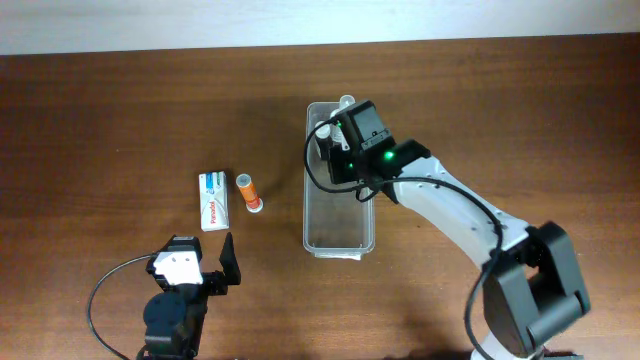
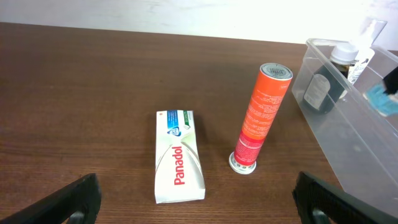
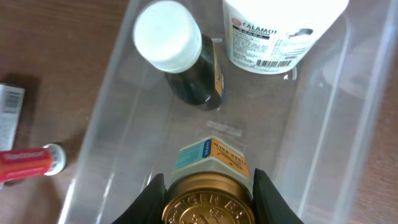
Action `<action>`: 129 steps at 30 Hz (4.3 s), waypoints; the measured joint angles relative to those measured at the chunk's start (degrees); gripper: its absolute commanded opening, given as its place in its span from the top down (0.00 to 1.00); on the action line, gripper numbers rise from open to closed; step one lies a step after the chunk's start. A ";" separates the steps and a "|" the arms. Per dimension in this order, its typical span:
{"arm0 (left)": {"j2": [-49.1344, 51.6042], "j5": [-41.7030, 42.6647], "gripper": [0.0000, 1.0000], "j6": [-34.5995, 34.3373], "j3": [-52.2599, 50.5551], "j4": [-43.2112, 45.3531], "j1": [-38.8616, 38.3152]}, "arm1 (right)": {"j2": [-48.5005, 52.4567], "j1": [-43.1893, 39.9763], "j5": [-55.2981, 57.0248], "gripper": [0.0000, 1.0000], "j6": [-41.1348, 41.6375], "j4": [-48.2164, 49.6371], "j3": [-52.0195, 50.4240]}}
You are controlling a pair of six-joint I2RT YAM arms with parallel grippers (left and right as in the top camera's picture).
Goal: Pack container
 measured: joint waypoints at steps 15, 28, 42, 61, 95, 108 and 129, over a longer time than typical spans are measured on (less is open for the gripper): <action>0.00 0.00 0.01 0.00 0.00 0.00 0.00 | 7.04 -1.29 4.26 0.74 -0.48 7.43 0.00; 0.00 0.00 0.01 0.00 0.00 0.00 0.00 | 7.08 -2.21 4.26 0.48 -0.57 5.11 1.46; 0.00 0.00 0.01 0.00 0.00 0.00 0.00 | 1.92 -2.25 4.46 0.44 -0.68 -18.40 14.51; 0.00 0.00 0.01 0.00 0.00 0.00 0.00 | -7.80 -20.24 -4.59 0.80 -1.79 -43.21 17.38; 0.00 0.00 0.01 0.00 0.00 0.00 0.00 | 2.01 -1.77 1.57 0.96 -15.47 -2.49 -8.17; 0.00 0.00 0.01 0.00 0.00 0.00 0.00 | 2.10 -1.77 1.44 0.96 -15.67 4.44 -8.26; 0.00 0.00 0.00 0.00 0.00 0.00 0.00 | 3.98 -1.81 2.34 0.96 -16.81 5.29 -7.85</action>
